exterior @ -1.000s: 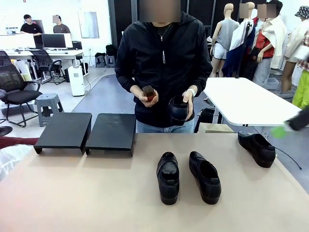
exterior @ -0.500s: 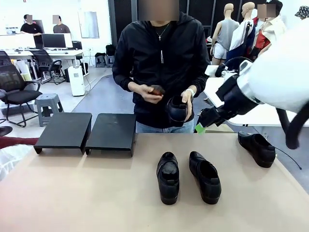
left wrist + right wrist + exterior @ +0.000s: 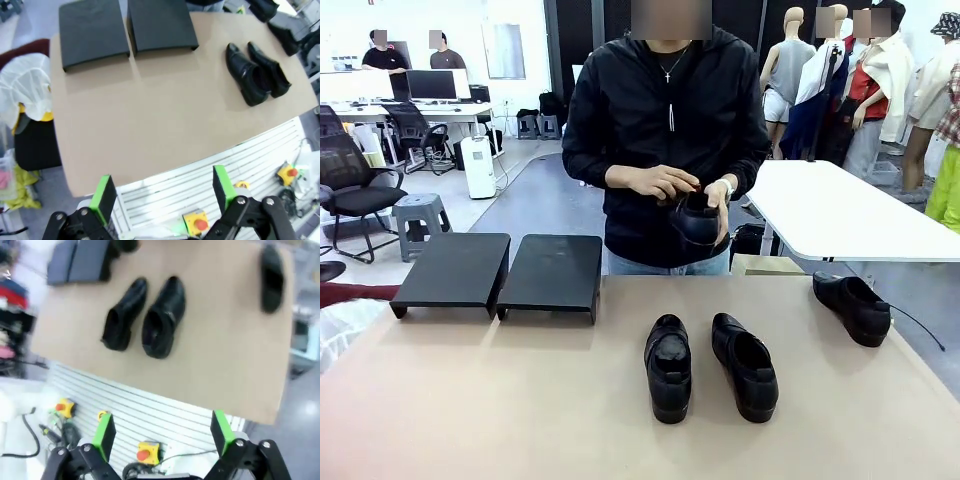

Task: Organize the shoes by placing them on the stand.
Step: Pick up one Shoe and place it in the middle of the table.

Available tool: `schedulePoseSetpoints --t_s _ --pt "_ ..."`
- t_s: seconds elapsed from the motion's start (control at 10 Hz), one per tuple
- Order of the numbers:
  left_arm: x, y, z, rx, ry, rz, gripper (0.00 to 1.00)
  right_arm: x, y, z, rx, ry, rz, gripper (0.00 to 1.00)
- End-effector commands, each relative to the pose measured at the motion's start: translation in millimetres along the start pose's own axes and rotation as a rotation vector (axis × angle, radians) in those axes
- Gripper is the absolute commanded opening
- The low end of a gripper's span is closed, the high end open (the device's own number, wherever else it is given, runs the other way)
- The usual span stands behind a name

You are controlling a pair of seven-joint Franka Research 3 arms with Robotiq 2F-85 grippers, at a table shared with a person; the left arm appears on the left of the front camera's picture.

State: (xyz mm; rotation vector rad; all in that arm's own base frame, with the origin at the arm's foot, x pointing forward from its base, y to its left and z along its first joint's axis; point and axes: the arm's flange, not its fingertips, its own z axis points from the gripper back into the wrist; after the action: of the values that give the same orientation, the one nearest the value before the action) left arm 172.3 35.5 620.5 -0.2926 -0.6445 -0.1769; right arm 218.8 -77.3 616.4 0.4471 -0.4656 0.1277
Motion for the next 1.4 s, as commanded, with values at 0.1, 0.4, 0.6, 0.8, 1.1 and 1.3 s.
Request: schedulePoseSetpoints --t_s 0.1,0.4,0.6,0.8,1.1,1.3 --pt "-2 0 1 -0.013 -0.003 -0.005 1.00 12 -22 -12 -0.005 -0.070 -0.131 1.00" --pt "-2 0 1 -0.013 -0.003 -0.005 1.00 -8 -28 13 -0.011 -0.055 -0.105 1.00" --pt "-2 0 1 -0.013 -0.003 -0.005 1.00 0 -31 3 -0.008 -0.056 -0.121 1.00" --pt "-2 0 1 -0.013 -0.003 -0.005 1.00 40 27 -49 0.060 -0.039 -0.088 1.00" --pt "-2 0 1 -0.013 -0.003 -0.005 1.00 55 57 -90 0.002 -0.029 -0.179 1.00" --pt "-2 0 1 -0.013 -0.003 -0.005 1.00 38 30 -57 0.019 -0.034 -0.203 1.00"
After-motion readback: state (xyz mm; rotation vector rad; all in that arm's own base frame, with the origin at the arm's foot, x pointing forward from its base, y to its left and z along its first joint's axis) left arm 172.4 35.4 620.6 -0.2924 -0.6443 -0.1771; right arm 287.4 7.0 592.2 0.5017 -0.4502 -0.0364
